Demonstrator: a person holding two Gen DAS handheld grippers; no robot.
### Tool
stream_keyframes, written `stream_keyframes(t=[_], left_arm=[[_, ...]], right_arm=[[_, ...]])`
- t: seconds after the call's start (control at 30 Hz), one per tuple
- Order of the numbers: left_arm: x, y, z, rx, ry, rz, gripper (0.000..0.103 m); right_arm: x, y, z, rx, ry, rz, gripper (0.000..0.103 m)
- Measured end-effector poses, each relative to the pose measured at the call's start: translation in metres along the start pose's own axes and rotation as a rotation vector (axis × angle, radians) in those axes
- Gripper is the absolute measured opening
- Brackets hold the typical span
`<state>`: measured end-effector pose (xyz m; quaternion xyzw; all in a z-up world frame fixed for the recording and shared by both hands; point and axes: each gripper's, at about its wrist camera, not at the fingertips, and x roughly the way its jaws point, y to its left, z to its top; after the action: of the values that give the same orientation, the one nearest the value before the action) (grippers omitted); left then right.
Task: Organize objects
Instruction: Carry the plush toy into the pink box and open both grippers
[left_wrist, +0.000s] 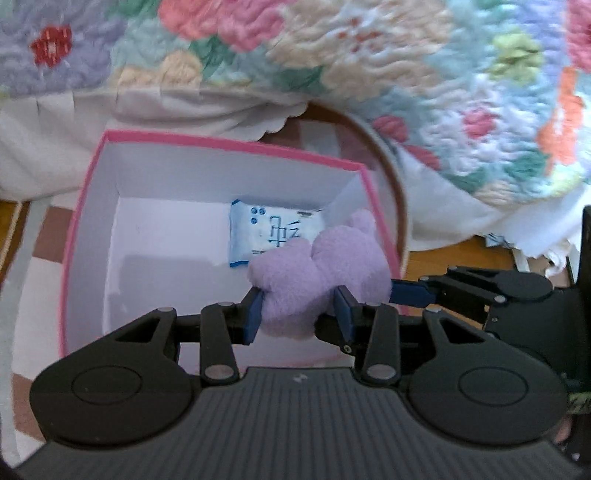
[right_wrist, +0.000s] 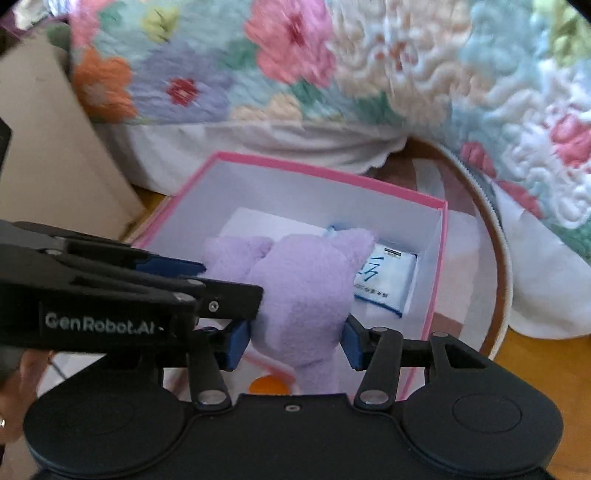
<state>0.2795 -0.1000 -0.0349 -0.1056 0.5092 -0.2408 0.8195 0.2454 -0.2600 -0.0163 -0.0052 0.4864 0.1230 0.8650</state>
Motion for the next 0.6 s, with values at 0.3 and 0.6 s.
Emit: stream_keyframes(t=[0.3, 0.6], left_arm=[[0.06, 0.036, 0.006, -0.159, 0.11, -0.095, 0.039], [0.081, 0.038, -0.002, -0.205, 0.115, -0.068, 0.068]], right_arm=[[0.06, -0.018, 0.012, 0.039, 0.155, -0.089, 0.057], [0.076, -0.02, 0.009, 0.014, 0.233, -0.172, 0.065]])
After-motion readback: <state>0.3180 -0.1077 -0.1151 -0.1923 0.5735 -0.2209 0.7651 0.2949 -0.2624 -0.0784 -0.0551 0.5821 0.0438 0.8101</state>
